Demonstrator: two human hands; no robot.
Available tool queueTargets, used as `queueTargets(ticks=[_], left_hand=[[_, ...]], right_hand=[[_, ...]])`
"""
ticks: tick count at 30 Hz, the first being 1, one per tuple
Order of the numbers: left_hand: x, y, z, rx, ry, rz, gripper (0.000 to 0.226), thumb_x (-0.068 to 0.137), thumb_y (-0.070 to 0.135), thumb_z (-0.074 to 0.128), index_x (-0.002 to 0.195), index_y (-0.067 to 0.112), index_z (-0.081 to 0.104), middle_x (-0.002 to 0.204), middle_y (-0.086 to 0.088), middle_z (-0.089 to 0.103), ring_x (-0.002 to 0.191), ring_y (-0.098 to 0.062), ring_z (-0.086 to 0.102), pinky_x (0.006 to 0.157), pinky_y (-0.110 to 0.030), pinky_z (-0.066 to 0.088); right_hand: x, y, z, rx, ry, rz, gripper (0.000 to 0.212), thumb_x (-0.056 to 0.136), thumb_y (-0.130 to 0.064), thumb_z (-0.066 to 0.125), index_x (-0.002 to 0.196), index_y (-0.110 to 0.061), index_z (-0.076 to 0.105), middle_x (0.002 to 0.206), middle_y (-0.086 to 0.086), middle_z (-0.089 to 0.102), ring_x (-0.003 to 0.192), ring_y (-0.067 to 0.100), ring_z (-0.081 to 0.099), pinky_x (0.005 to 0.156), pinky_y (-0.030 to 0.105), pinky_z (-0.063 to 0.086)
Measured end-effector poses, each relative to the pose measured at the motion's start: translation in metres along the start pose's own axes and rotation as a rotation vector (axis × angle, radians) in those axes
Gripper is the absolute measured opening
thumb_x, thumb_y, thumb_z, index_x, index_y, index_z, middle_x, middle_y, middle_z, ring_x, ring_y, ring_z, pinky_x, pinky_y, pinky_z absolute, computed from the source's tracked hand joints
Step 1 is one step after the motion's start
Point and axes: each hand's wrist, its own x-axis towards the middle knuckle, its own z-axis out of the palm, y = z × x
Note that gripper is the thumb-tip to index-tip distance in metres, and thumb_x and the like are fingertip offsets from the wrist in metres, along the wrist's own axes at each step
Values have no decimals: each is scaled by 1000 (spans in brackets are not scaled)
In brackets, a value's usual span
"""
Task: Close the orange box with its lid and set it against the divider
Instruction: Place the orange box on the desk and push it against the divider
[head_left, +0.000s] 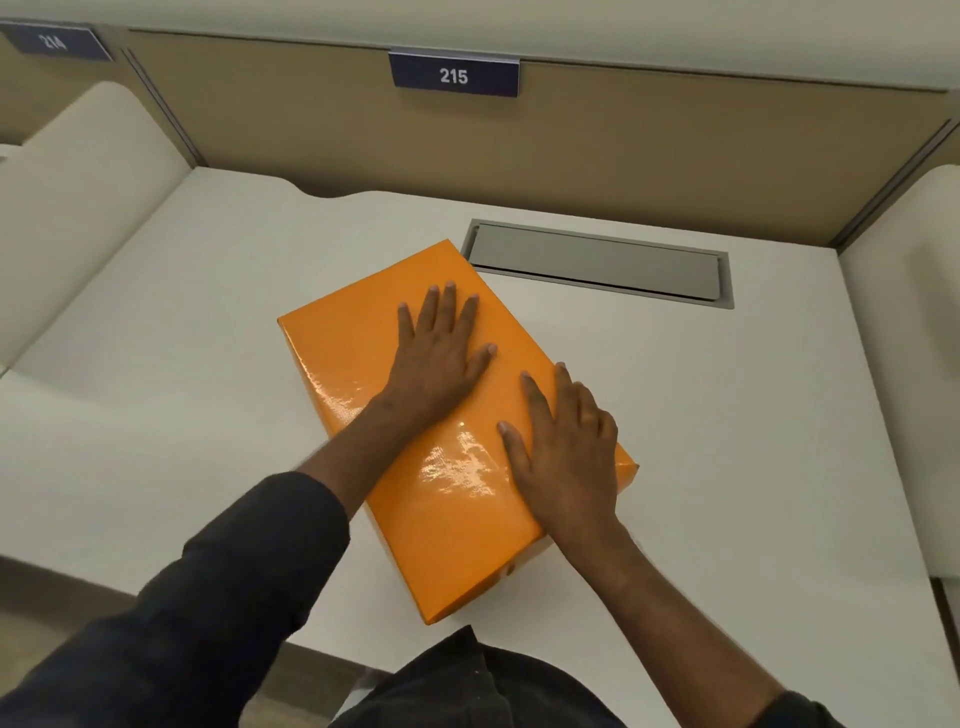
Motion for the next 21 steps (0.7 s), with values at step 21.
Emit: queueTargets(ticks=[21], left_hand=[[-73, -12, 3, -145, 54, 11, 66, 100, 58, 30, 156, 24, 28, 168, -5, 16, 156, -25, 7, 125, -56, 1]], right_hand=[[19, 19, -14, 176, -156, -50, 63, 96, -62, 37, 152, -37, 25, 165, 4, 19, 147, 31, 27, 115, 52, 28]])
